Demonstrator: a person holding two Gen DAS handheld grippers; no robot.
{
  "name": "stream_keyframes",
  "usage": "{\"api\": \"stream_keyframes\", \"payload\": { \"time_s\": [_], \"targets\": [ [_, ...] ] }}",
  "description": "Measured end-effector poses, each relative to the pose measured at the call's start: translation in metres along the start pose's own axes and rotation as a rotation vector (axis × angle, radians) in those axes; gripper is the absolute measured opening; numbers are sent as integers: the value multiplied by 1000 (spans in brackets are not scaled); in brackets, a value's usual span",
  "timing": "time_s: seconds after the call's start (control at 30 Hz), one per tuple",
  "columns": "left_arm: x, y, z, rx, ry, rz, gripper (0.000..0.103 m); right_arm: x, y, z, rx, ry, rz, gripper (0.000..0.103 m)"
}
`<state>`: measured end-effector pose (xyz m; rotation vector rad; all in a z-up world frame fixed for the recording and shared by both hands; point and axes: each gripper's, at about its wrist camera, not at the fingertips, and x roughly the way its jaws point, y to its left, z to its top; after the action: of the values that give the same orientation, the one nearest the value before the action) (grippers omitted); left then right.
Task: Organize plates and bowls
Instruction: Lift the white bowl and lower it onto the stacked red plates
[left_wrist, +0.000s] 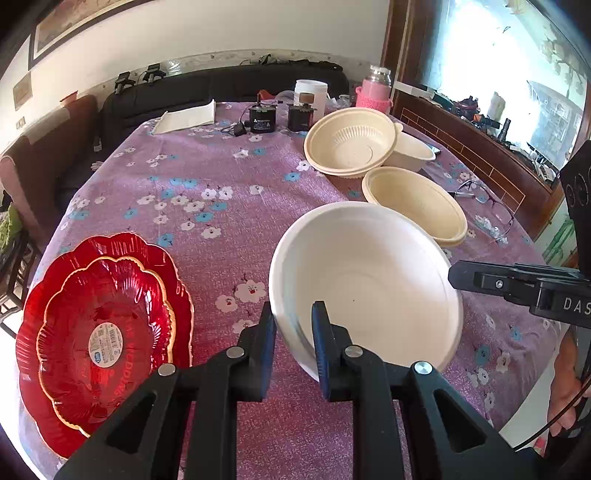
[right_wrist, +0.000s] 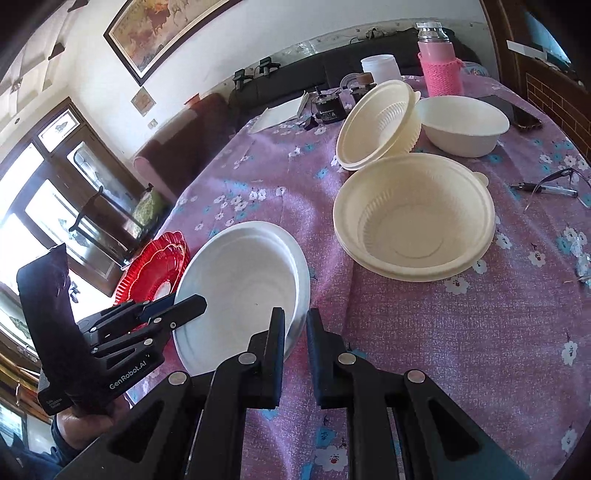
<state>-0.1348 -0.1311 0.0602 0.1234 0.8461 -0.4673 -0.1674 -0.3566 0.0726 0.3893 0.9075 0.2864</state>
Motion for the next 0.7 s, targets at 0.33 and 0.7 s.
{"api": "stream_keyframes", "payload": {
  "time_s": [0.33, 0.7],
  "targets": [
    [-20, 12, 3, -27, -46, 10, 19, 2, 13, 10, -20, -9, 16, 13],
    [-65, 66, 3, -115, -140, 81, 19, 21, 72, 37, -131, -8, 67, 13]
  ]
}}
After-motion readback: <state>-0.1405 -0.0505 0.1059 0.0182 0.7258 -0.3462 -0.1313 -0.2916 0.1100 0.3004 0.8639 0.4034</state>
